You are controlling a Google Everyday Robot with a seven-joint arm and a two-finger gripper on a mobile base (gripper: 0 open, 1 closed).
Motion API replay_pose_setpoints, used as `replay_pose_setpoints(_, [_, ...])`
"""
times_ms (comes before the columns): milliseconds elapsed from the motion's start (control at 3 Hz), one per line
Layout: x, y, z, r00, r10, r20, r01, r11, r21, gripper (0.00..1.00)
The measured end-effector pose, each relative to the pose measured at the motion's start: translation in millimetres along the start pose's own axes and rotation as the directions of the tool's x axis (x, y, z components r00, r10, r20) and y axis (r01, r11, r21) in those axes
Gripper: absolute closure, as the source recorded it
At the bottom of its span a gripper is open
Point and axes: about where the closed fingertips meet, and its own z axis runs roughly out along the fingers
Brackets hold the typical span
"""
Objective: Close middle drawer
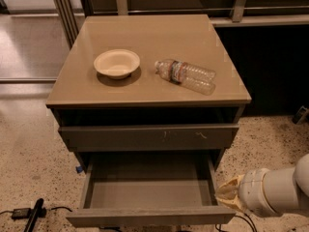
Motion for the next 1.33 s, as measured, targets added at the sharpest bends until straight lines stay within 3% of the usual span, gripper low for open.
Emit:
replay_pose_setpoints(333, [24.0,-2.5,42.6,1.0,-0.002,0.025,0.002,0.9997,0.022,1.0])
replay_pose_setpoints(667, [40.1,-11.6,78.7,0.999,-0.006,0.036,0.006,0.9999,0.008,1.0])
replay_pose_setpoints(1333, [42.2,-6.8,90.3,0.999,-0.01,0.03,0.01,0.9999,-0.003,1.0])
